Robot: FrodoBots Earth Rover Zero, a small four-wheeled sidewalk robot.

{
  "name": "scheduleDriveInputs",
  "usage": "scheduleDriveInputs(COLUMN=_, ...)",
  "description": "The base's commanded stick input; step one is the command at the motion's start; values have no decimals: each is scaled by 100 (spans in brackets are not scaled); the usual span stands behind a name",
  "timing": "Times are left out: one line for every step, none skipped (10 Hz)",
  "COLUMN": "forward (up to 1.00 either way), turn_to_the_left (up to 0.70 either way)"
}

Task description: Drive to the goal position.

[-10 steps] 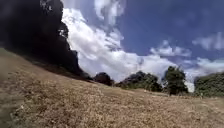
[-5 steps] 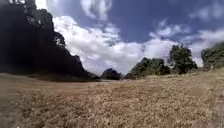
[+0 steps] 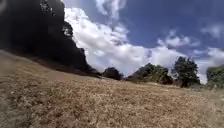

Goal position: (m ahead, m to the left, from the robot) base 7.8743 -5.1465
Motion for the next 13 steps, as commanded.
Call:
scheduleDriveInputs(forward=70, turn_to_the_left=0)
scheduleDriveInputs(forward=70, turn_to_the_left=0)
scheduleDriveInputs(forward=70, turn_to_the_left=0)
scheduleDriveInputs(forward=70, turn_to_the_left=0)
scheduleDriveInputs(forward=70, turn_to_the_left=-35)
scheduleDriveInputs(forward=70, turn_to_the_left=-35)
scheduleDriveInputs(forward=70, turn_to_the_left=-35)
scheduleDriveInputs(forward=70, turn_to_the_left=0)
scheduleDriveInputs(forward=70, turn_to_the_left=0)
scheduleDriveInputs(forward=70, turn_to_the_left=0)
scheduleDriveInputs(forward=70, turn_to_the_left=0)
scheduleDriveInputs(forward=70, turn_to_the_left=0)
scheduleDriveInputs(forward=70, turn_to_the_left=-35)
